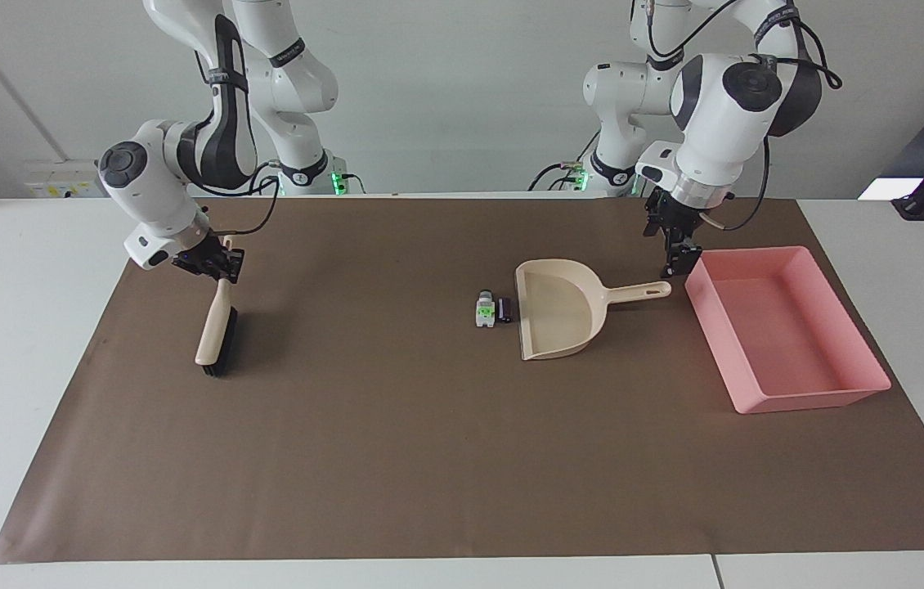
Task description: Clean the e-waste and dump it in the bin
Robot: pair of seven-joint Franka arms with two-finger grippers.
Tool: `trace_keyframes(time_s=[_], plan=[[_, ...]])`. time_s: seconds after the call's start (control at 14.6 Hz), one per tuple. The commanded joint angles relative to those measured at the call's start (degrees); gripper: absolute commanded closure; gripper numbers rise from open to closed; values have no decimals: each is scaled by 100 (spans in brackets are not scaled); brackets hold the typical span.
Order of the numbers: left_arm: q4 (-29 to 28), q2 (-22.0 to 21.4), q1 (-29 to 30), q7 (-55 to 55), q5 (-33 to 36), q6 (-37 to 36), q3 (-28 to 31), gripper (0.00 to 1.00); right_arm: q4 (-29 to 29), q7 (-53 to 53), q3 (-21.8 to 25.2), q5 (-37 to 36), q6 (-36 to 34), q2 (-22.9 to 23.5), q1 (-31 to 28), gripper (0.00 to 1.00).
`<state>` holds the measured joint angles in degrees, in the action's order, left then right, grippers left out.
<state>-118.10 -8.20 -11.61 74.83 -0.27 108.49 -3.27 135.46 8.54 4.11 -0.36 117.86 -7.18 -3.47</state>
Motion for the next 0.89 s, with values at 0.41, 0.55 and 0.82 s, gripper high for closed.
trace_keyframes(time_s=[0.41,0.55,0.82], plan=[[-968,126,-175,5,124,1303,-34,2,-949,-1994,-33,-16,-544,172,2357,100],[-1215,135,-210,-12,124,1542,-42,2,-1476,-2686,-41,19,-833,514,2727,100],[-1453,459,-289,-47,124,2306,-34,3,-1892,-3954,-59,386,-810,788,3457,100]])
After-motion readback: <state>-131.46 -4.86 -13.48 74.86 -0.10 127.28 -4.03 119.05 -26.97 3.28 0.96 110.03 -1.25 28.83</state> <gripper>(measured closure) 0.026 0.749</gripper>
